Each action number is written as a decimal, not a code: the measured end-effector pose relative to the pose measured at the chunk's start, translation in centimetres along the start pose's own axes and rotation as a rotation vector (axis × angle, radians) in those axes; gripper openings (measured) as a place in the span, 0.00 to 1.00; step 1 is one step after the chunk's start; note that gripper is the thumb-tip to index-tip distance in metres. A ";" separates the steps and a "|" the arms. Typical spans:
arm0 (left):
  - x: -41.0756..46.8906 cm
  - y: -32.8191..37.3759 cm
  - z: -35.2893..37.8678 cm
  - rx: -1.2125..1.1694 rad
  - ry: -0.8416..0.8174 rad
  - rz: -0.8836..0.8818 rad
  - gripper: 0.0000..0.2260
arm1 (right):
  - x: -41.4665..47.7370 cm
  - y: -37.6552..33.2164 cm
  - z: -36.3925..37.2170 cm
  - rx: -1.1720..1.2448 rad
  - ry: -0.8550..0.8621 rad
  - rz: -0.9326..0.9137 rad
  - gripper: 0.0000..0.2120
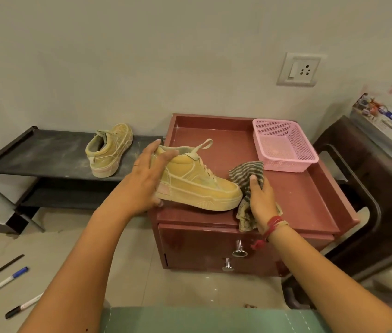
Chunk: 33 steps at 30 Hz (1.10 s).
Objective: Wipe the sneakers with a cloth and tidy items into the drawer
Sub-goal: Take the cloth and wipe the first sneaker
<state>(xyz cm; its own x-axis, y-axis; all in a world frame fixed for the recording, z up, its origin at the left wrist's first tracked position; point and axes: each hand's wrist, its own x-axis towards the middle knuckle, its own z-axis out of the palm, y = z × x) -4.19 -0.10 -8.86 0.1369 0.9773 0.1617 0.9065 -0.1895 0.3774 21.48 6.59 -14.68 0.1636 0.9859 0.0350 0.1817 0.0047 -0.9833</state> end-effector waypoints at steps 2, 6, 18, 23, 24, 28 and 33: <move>-0.5 0.2 0.0 -0.142 0.007 -0.031 0.54 | -0.6 -0.1 1.1 0.029 -0.022 -0.012 0.16; -0.9 2.0 0.8 -0.539 0.290 -0.341 0.48 | -3.3 1.2 3.0 -0.139 -0.198 -0.119 0.22; -1.8 2.9 0.1 -0.677 0.252 -0.606 0.45 | 0.0 -3.5 0.3 0.212 0.106 -0.054 0.16; -1.0 5.2 -0.7 -0.610 0.398 -0.235 0.49 | -1.5 -9.0 -0.6 0.072 -0.190 -0.418 0.16; -0.8 5.7 -0.8 -0.604 0.414 -0.188 0.51 | -2.2 -10.0 -0.3 0.017 -0.242 -0.492 0.18; -0.7 7.1 -1.1 -0.600 0.413 0.005 0.54 | -4.2 -12.2 2.2 -0.325 -0.494 -0.761 0.23; -1.3 7.0 -1.4 -0.554 0.418 0.119 0.54 | -4.0 -12.8 2.4 -0.249 -0.718 -0.629 0.18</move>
<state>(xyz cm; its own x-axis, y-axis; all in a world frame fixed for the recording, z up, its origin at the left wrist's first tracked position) 1.41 -2.88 -5.11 -0.0432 0.8496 0.5256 0.5430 -0.4216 0.7262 16.19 2.99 -2.69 -0.6453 0.6837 0.3408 0.2466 0.6087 -0.7541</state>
